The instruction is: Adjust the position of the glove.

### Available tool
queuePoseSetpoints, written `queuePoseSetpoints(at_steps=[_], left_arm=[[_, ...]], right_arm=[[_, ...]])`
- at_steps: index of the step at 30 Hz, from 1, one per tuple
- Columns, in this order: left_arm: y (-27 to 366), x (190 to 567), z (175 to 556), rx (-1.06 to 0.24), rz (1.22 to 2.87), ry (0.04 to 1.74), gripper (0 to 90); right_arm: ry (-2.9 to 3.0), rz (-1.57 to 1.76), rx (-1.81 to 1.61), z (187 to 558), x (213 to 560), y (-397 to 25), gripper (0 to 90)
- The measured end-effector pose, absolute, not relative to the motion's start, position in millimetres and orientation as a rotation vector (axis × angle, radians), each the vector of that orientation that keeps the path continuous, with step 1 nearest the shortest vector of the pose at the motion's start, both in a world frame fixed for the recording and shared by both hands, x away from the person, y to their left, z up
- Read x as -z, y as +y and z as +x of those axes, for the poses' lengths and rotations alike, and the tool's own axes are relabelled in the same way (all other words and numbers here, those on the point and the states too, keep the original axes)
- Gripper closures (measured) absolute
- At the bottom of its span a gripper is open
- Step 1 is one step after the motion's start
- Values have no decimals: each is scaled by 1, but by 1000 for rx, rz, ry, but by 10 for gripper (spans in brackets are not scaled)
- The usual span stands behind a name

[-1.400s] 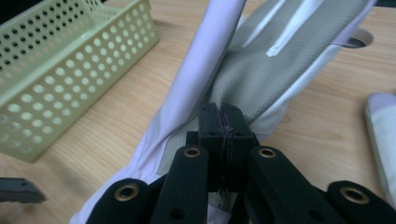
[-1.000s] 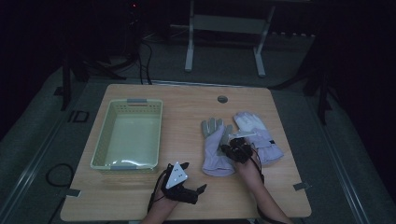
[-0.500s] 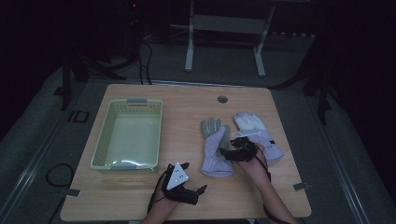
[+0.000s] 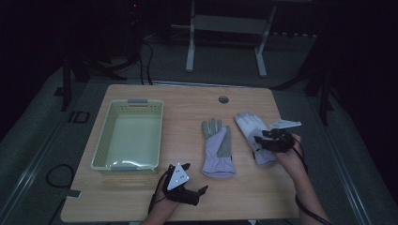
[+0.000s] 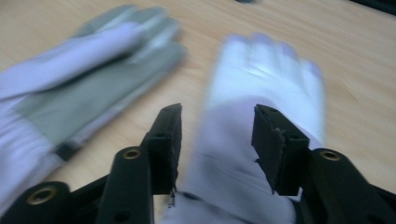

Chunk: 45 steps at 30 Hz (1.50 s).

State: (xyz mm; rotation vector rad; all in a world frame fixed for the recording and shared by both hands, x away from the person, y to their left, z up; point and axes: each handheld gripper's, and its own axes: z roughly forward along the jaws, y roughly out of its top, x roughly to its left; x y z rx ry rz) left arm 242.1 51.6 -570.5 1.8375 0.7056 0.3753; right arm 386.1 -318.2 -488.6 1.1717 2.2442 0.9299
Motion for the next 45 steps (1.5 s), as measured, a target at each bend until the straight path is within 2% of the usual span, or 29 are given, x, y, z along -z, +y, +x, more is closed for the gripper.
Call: queuePoseSetpoints(at_steps=[1, 2, 3, 4, 5, 6, 8, 9, 16, 17, 21, 23, 25, 26, 38, 45], left_arm=[[51, 570, 242, -374, 1837, 707, 9], [51, 571, 242, -375, 1837, 709, 9], [52, 571, 242, -373, 1836, 708, 9], [52, 571, 242, -373, 1836, 707, 9], [51, 571, 242, -374, 1836, 710, 9], [52, 571, 242, -372, 1836, 707, 9], [52, 571, 242, -373, 1836, 711, 9], [52, 570, 242, -374, 1837, 707, 9], [52, 571, 242, -370, 1835, 708, 9], [52, 571, 242, -370, 1835, 708, 9], [52, 571, 242, -370, 1836, 707, 9], [52, 571, 242, -370, 1834, 710, 9], [51, 571, 242, -374, 1839, 708, 9], [51, 570, 242, -375, 1839, 707, 10], [51, 570, 242, -378, 1841, 712, 9], [52, 570, 243, -377, 1840, 714, 9]], right_arm=[[2277, 1155, -887, 388, 492, -322, 567], [2246, 1222, -819, 395, 500, -331, 638], [2246, 1222, -819, 395, 500, -331, 638], [2281, 1201, -811, 398, 502, -334, 578], [2270, 1235, -833, 401, 505, -337, 592], [2277, 1291, -836, 408, 509, -340, 539], [2244, 1297, -788, 413, 510, -340, 542], [2256, 1336, -841, 416, 511, -342, 504], [2248, 1346, -897, 428, 516, -339, 491], [2266, 1369, -932, 431, 517, -339, 466], [2308, 1364, -869, 438, 530, -337, 471], [2299, 1425, -944, 439, 529, -339, 533], [2361, 1333, -847, 435, 533, -330, 572], [2360, 1302, -852, 433, 533, -328, 646], [2286, 1395, -875, 426, 533, -324, 774], [2151, 1417, -916, 408, 495, -319, 800]])
